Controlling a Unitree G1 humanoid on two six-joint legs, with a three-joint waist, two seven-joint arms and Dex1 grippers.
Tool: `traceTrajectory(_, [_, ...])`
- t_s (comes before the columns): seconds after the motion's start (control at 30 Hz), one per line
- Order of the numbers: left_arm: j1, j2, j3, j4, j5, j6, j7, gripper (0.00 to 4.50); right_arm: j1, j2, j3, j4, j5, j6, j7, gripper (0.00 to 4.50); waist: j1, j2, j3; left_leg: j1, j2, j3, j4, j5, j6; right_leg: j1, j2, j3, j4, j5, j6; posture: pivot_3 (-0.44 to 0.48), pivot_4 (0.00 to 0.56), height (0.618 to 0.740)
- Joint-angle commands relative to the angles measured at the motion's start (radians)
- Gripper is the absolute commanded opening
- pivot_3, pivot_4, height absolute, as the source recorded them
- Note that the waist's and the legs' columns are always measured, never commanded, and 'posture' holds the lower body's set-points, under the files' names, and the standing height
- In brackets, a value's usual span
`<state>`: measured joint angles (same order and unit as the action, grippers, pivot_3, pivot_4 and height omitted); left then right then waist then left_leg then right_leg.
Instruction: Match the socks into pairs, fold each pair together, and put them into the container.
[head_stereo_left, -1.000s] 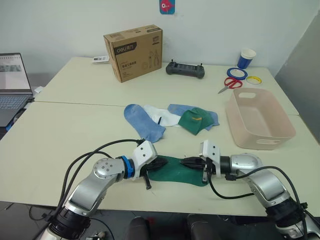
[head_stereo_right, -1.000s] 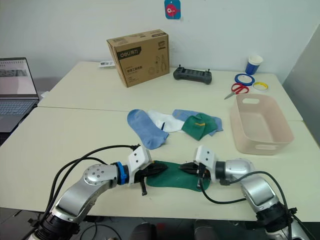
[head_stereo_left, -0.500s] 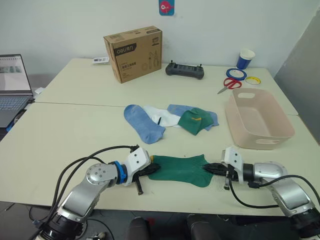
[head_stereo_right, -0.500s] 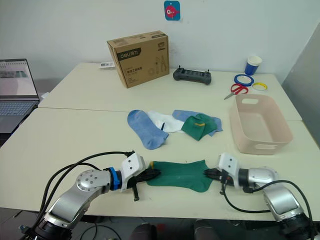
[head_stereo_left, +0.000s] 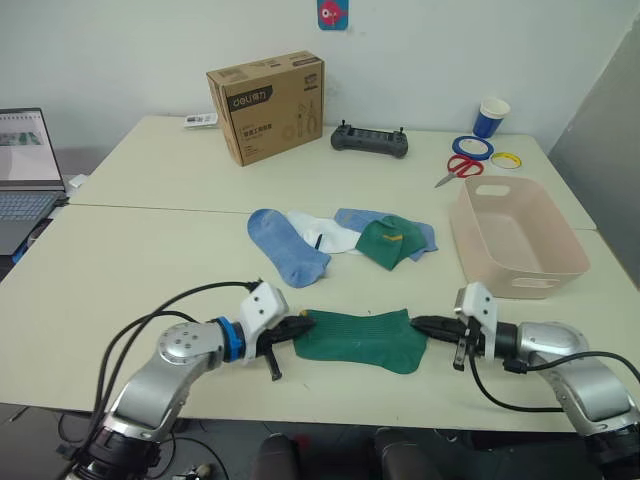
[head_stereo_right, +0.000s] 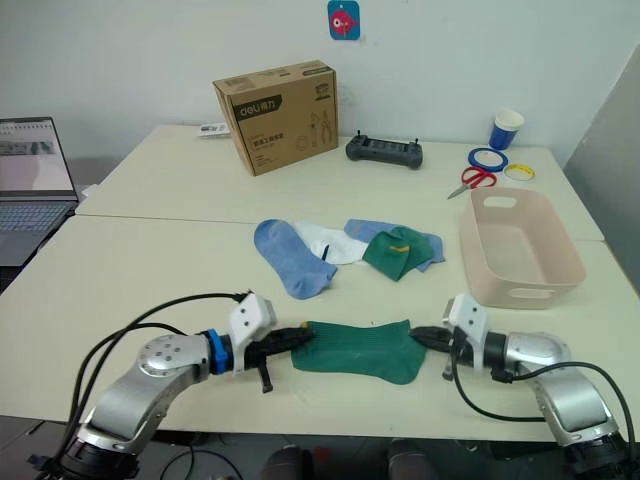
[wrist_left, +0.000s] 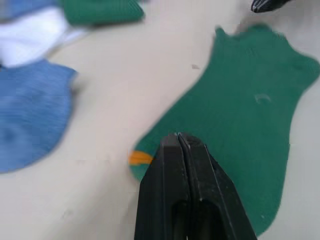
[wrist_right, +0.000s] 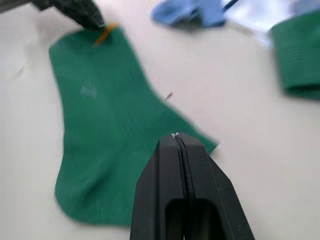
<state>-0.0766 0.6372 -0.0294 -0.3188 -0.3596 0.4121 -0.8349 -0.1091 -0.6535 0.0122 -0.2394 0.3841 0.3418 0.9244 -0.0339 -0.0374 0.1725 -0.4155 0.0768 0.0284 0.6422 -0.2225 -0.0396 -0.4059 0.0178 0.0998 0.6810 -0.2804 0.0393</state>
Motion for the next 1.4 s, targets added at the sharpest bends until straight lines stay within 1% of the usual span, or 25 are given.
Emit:
traceTrajectory(0.03, [0.025, -0.014, 0.174, -0.051, -0.095, 0.037, 0.067, 0.17, -0.015, 0.022, -0.086, -0.004, 0.016, -0.009, -0.074, 0.18, 0.001, 0.000, 0.000, 0.000, 0.000, 0.000, 0.000, 0.000, 0.000, 0.000, 0.000, 0.000, 0.000, 0.000, 0.000, 0.000, 0.150, 0.740])
traceTrajectory(0.1, [0.063, -0.016, 0.258, -0.024, -0.097, 0.025, 0.102, 0.59, -0.006, 0.030, -0.097, 0.030, -0.010, -0.033, -0.095, 0.63, 0.000, 0.000, 0.000, 0.000, 0.000, 0.000, 0.000, 0.000, 0.000, 0.000, 0.000, 0.000, 0.000, 0.000, 0.000, 0.000, 0.150, 0.740])
traceTrajectory(0.17, [0.105, -0.018, 0.298, -0.004, -0.086, 0.000, 0.112, 1.20, 0.005, 0.042, -0.098, 0.060, -0.048, -0.072, -0.124, 1.29, -0.001, 0.000, 0.000, 0.000, 0.000, 0.000, 0.000, 0.000, 0.000, 0.000, 0.000, 0.000, 0.000, 0.000, 0.000, 0.000, 0.150, 0.740])
traceTrajectory(0.2, [0.118, -0.023, 0.307, 0.006, -0.078, -0.012, 0.120, 1.56, 0.009, 0.050, -0.098, 0.069, -0.051, -0.079, -0.133, 1.69, 0.000, 0.000, 0.000, 0.000, 0.000, 0.000, 0.000, 0.000, 0.000, 0.000, 0.000, 0.000, 0.000, -0.001, -0.001, 0.000, 0.150, 0.740])
traceTrajectory(0.23, [0.130, -0.039, 0.319, 0.025, -0.071, -0.030, 0.138, 1.85, 0.012, 0.059, -0.095, 0.084, -0.071, -0.104, -0.151, 2.00, 0.000, 0.000, 0.000, 0.000, 0.000, 0.000, 0.000, 0.000, 0.000, 0.000, 0.000, 0.000, 0.000, -0.001, -0.001, 0.000, 0.150, 0.740])
traceTrajectory(0.27, [0.145, -0.053, 0.320, 0.042, -0.053, -0.054, 0.155, 2.21, 0.018, 0.069, -0.089, 0.099, -0.090, -0.124, -0.167, 2.43, 0.000, 0.000, 0.000, 0.000, 0.000, 0.000, 0.000, 0.000, 0.000, 0.000, 0.000, 0.000, 0.000, -0.001, -0.002, 0.000, 0.150, 0.740])
traceTrajectory(0.33, [0.165, -0.080, 0.318, 0.056, -0.033, -0.085, 0.183, 2.82, 0.033, 0.086, -0.084, 0.117, -0.112, -0.150, -0.187, 3.12, 0.000, 0.000, 0.000, 0.000, 0.000, 0.001, 0.000, 0.000, 0.000, 0.000, -0.001, 0.000, -0.001, -0.001, -0.002, 0.000, 0.150, 0.740])
traceTrajectory(0.43, [0.178, -0.111, 0.312, 0.063, -0.011, -0.113, 0.212, 3.84, 0.047, 0.104, -0.083, 0.103, -0.114, -0.154, -0.202, 4.22, 0.001, 0.000, 0.000, 0.000, -0.001, 0.001, 0.000, 0.000, 0.000, 0.000, -0.001, 0.000, -0.001, -0.001, -0.002, 0.000, 0.150, 0.740])
traceTrajectory(0.47, [0.182, -0.118, 0.311, 0.068, 0.000, -0.126, 0.223, 4.12, 0.051, 0.109, -0.079, 0.096, -0.119, -0.153, -0.210, 4.50, 0.001, 0.000, 0.000, 0.000, -0.001, 0.001, 0.000, 0.000, 0.000, 0.000, -0.001, 0.000, -0.001, -0.001, -0.002, 0.000, 0.150, 0.740])
traceTrajectory(0.5, [0.184, -0.125, 0.311, 0.074, 0.014, -0.137, 0.239, 4.47, 0.054, 0.111, -0.075, 0.094, -0.130, -0.156, -0.218, 4.50, 0.001, 0.000, 0.000, 0.000, -0.001, 0.001, 0.000, 0.000, 0.000, 0.000, -0.001, 0.000, -0.001, -0.001, -0.002, 0.000, 0.150, 0.740])
traceTrajectory(0.57, [0.184, -0.135, 0.313, 0.087, 0.030, -0.151, 0.259, 4.47, 0.058, 0.116, -0.068, 0.096, -0.153, -0.169, -0.232, 4.50, 0.001, 0.000, 0.000, 0.000, -0.001, 0.001, 0.000, 0.000, 0.000, 0.000, -0.001, 0.000, 0.000, -0.001, -0.002, 0.000, 0.150, 0.740])
traceTrajectory(0.73, [0.184, -0.140, 0.303, 0.087, 0.036, -0.171, 0.259, 4.47, 0.068, 0.132, -0.063, 0.077, -0.156, -0.164, -0.245, 4.50, 0.001, 0.000, 0.000, 0.000, 0.000, 0.001, 0.000, 0.000, 0.000, 0.000, -0.001, 0.000, 0.000, -0.001, -0.002, 0.000, 0.150, 0.740])
traceTrajectory(0.87, [0.158, -0.125, 0.294, 0.072, 0.030, -0.167, 0.246, 4.47, 0.053, 0.140, -0.055, 0.062, -0.161, -0.152, -0.255, 4.50, 0.001, 0.000, 0.000, 0.000, 0.000, 0.001, 0.000, 0.000, 0.000, 0.000, -0.001, 0.000, 0.000, -0.001, -0.002, 0.000, 0.150, 0.740])
traceTrajectory(0.93, [0.127, -0.114, 0.284, 0.056, 0.017, -0.151, 0.233, 4.47, 0.025, 0.147, -0.039, 0.048, -0.161, -0.132, -0.261, 4.50, 0.001, 0.000, 0.000, 0.000, 0.000, 0.001, 0.000, 0.000, 0.000, 0.000, -0.001, 0.000, 0.000, -0.001, -0.002, 0.000, 0.150, 0.740])
traceTrajectory(1.1, [0.018, -0.081, 0.230, 0.001, -0.037, -0.076, 0.171, 4.47, -0.115, 0.211, 0.025, 0.047, -0.162, -0.021, -0.300, 4.50, -0.002, 0.000, 0.000, 0.000, 0.000, 0.001, 0.000, 0.000, 0.000, 0.000, 0.000, 0.000, 0.000, 0.000, -0.001, 0.000, 0.150, 0.740])
traceTrajectory(1.17, [-0.036, -0.066, 0.191, -0.013, -0.021, -0.062, 0.158, 4.47, -0.188, 0.244, 0.047, 0.087, -0.166, 0.018, -0.315, 4.50, -0.002, 0.000, 0.000, 0.000, 0.000, 0.001, 0.000, 0.000, 0.000, 0.000, 0.000, 0.000, 0.000, 0.001, 0.000, 0.000, 0.150, 0.740])
traceTrajectory(1.27, [-0.148, -0.065, 0.139, -0.046, -0.049, -0.001, 0.149, 4.47, -0.314, 0.296, 0.050, 0.209, -0.178, 0.034, -0.348, 4.50, 0.000, 0.000, 0.000, 0.000, 0.000, 0.000, 0.000, 0.000, 0.000, 0.000, 0.000, 0.000, 0.000, 0.001, 0.000, 0.000, 0.150, 0.740])
traceTrajectory(1.4, [-0.282, -0.087, 0.088, -0.051, -0.077, 0.058, 0.145, 4.47, -0.453, 0.328, 0.064, 0.379, -0.220, -0.010, -0.361, 4.50, 0.002, 0.000, 0.000, -0.001, -0.001, 0.000, 0.000, 0.000, 0.000, 0.000, 0.000, 0.000, 0.000, 0.002, -0.001, 0.000, 0.150, 0.740])
